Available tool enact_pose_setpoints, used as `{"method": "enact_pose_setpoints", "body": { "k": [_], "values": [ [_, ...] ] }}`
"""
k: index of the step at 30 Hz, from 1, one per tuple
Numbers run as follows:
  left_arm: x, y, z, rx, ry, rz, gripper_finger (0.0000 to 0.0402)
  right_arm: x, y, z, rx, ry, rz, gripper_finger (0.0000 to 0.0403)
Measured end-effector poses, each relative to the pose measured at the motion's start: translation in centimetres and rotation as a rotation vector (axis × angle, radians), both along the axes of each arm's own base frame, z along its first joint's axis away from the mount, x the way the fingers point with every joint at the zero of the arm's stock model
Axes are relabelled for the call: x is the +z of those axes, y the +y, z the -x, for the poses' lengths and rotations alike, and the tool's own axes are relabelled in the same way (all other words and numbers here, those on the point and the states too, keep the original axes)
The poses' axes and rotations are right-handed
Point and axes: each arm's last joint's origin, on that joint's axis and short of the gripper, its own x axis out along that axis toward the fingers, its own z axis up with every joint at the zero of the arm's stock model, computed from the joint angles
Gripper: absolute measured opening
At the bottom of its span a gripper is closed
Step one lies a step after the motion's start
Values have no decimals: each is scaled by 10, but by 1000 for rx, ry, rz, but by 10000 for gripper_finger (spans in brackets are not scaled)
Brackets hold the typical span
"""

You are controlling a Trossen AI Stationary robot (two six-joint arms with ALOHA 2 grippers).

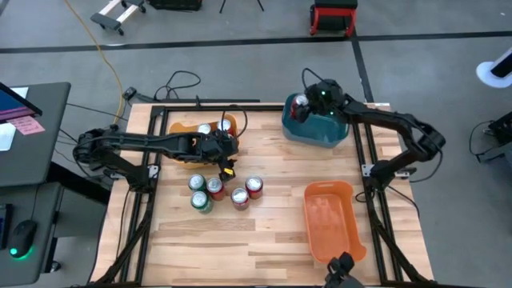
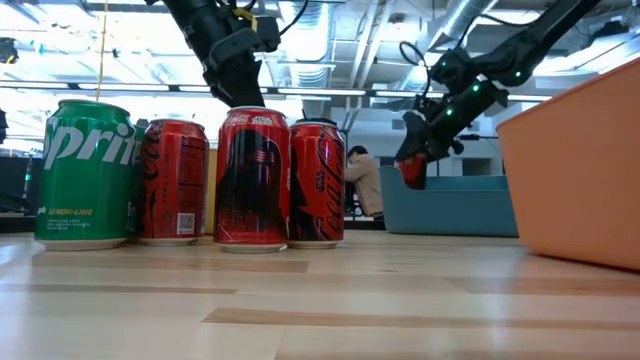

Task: Sort soda cans
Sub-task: Put the top right red soda can into the blue bin, then put the right red soda can into the blue bin

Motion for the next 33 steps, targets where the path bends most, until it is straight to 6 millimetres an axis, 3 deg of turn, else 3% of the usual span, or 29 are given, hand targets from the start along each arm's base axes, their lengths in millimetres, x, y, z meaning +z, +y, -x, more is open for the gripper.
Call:
{"method": "enact_pose_setpoints", "body": {
  "k": [8,14,18,25,33],
  "values": [
    [0,0,0,-1,0,-1,164,-24,-7,-7,-2,49,-58,310],
    [0,0,0,-7,6,5,164,-27,-8,-8,3,55,-55,360],
    [-1,0,1,-10,9,8,164,-21,-8,-7,-1,34,-43,394],
    [-1,-2,1,-11,18,10,165,-2,5,-2,11,17,-36,389],
    [-2,-1,2,-6,33,0,165,24,37,-1,74,-7,-37,394]
  ]
}}
